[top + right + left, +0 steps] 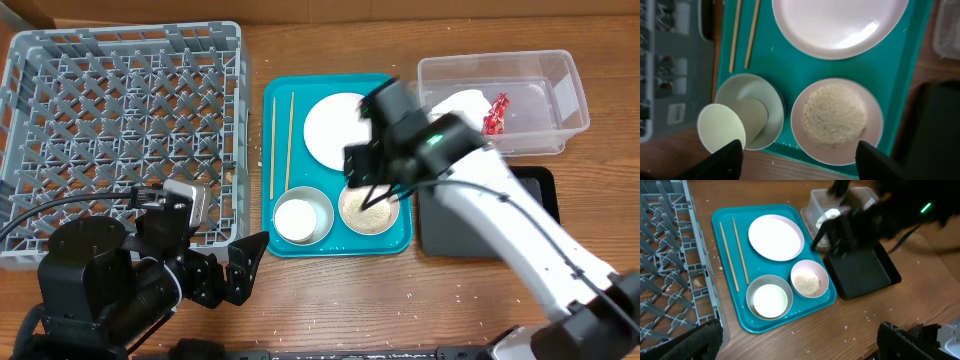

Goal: Sort waste into correct bins and load items into the dishwasher
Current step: 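Grasp the bowl of rice with the right gripper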

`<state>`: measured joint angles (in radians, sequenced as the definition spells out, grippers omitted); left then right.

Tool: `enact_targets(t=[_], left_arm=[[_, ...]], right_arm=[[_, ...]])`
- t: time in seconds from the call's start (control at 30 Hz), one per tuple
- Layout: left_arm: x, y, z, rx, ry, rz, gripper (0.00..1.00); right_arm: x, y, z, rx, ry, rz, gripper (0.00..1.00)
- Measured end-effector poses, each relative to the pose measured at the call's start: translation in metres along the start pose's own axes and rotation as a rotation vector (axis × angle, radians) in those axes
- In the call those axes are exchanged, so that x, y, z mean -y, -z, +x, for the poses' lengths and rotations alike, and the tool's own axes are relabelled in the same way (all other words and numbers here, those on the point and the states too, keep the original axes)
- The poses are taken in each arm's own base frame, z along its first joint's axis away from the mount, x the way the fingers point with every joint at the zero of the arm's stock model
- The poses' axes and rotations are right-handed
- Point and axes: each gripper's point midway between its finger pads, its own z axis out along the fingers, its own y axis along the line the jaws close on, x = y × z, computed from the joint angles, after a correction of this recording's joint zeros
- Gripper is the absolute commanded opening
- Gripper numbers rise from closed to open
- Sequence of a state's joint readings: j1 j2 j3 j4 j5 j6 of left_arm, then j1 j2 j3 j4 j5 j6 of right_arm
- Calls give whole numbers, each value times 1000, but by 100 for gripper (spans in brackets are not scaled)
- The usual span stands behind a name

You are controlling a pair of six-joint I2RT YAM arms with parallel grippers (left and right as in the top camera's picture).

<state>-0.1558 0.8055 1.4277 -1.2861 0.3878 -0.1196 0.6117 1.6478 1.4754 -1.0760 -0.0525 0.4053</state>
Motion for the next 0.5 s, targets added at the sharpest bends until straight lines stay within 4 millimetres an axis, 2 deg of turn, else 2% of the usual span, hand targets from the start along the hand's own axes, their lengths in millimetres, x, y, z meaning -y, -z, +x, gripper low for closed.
enact_targets(t=[0.1, 0.2, 0.33, 0.5], left_arm=[[0, 0, 0, 0, 0, 0, 100], [0, 0, 0, 0, 0, 0, 100], [0, 0, 0, 0, 0, 0, 100], [0, 0, 0, 0, 0, 0, 100]], right_arm=[[-3, -39, 18, -17, -6, 28, 60], [3, -75, 29, -15, -2, 47, 54], [12, -100, 37, -21, 21, 67, 46], [11, -110, 35, -17, 57, 57, 47]])
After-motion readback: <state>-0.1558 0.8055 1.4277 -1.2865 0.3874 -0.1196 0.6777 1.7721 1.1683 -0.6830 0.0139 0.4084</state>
